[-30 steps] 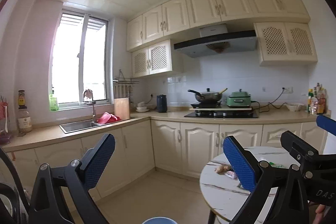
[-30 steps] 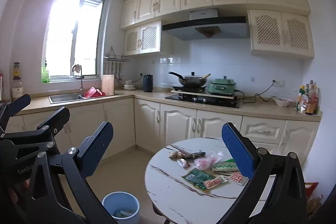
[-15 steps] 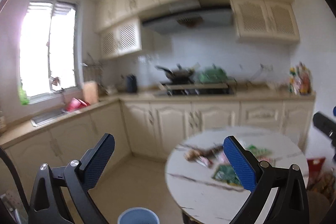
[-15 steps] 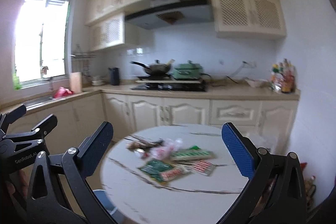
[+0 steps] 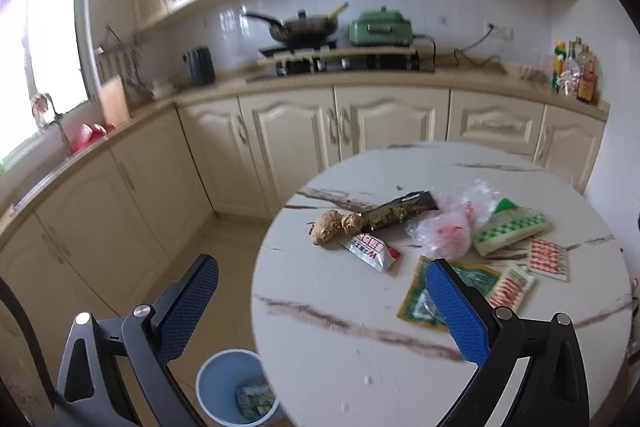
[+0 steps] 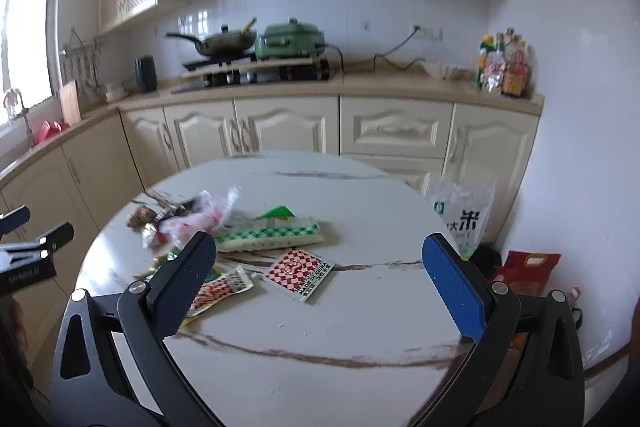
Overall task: Collect trash
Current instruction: 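Move both open tools back toward the table, then grasp the ginger root with the left tool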
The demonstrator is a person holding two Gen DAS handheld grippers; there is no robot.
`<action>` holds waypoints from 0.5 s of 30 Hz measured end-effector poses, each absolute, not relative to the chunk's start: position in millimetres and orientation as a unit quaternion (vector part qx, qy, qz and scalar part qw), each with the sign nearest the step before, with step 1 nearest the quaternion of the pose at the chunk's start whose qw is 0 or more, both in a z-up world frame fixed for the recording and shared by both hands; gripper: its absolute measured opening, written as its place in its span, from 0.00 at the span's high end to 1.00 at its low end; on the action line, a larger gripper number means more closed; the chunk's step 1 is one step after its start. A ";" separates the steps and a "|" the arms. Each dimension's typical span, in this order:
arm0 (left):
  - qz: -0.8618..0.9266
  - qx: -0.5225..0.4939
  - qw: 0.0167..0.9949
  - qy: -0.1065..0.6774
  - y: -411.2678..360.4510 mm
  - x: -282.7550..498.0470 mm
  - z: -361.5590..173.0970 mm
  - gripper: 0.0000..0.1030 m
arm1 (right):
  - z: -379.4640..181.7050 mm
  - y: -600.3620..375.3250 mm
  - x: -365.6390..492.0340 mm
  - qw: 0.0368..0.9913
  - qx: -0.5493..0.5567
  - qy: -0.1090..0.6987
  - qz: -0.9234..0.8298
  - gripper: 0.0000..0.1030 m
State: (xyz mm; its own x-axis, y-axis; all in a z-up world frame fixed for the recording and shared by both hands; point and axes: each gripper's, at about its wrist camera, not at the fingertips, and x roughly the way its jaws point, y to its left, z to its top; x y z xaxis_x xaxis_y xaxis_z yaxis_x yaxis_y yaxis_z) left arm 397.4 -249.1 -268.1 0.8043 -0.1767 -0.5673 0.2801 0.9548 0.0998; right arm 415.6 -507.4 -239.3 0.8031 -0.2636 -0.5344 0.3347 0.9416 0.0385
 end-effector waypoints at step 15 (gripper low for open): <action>-0.154 0.060 0.910 0.380 -266.3 612.7 -311.5 0.01 | -295.9 -542.4 506.0 0.922 0.074 0.345 -0.159 0.00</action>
State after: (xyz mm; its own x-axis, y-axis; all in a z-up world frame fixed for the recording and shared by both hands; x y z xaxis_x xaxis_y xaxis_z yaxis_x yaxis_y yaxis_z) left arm 612.7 -266.3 -311.5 0.6634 -0.2350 -0.7104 0.3267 0.9451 -0.0075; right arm 506.0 -542.4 -295.9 0.7108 -0.2421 -0.6605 0.3447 0.9383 0.0271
